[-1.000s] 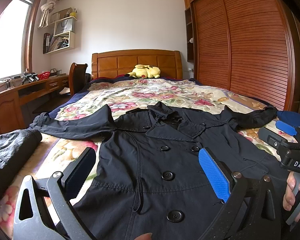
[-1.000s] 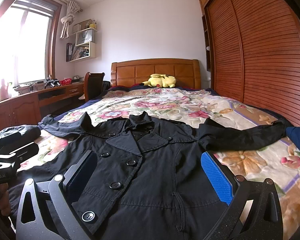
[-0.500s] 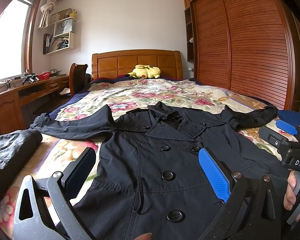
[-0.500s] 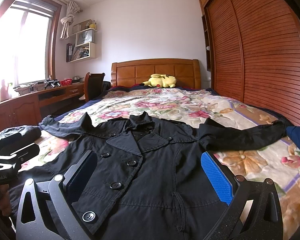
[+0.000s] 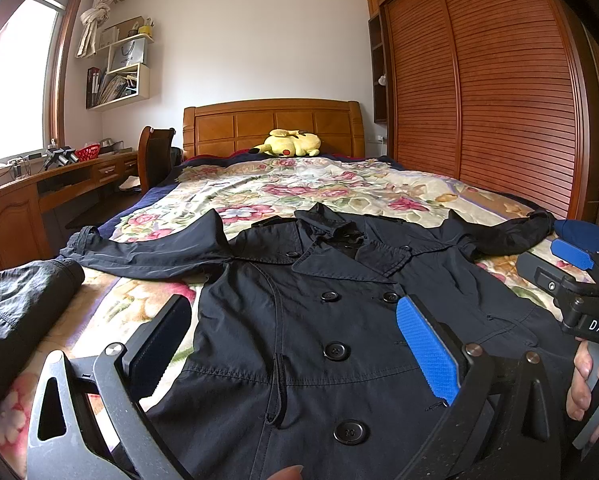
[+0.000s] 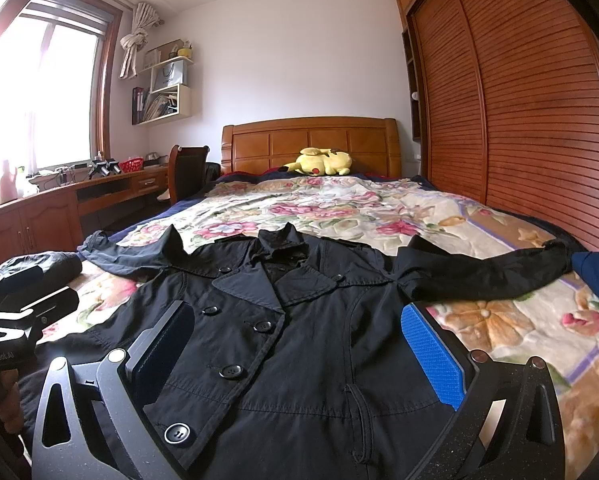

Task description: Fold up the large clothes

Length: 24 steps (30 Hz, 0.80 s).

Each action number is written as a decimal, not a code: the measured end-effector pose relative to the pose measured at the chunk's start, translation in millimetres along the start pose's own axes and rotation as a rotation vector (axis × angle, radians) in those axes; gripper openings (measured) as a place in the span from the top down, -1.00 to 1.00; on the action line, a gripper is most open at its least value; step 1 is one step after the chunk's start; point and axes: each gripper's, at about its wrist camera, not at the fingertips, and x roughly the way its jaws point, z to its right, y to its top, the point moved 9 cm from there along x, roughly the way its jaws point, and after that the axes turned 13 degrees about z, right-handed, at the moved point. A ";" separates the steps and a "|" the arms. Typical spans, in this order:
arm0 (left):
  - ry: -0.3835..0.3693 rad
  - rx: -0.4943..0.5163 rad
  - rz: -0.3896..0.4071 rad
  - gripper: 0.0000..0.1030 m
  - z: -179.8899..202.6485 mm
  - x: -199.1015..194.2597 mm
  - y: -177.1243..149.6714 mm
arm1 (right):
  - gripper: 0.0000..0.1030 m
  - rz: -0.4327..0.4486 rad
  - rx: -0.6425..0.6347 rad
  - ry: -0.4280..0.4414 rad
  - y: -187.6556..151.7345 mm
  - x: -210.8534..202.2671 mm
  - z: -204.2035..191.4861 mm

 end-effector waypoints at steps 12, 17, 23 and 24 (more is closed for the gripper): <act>-0.010 0.002 -0.039 -1.00 -5.3 5.8 1.3 | -1.00 -0.029 0.002 0.030 -3.4 4.5 -7.9; 0.012 0.001 -0.081 -1.00 -23.3 15.3 -5.5 | -1.00 -0.054 0.007 0.071 -2.0 14.1 -18.3; 0.017 -0.038 -0.139 -1.00 -50.8 22.2 -9.0 | -1.00 -0.063 -0.006 0.116 2.4 23.8 -29.2; 0.027 -0.044 -0.149 -1.00 -57.1 23.9 -9.0 | -1.00 -0.064 -0.006 0.120 2.6 25.2 -28.9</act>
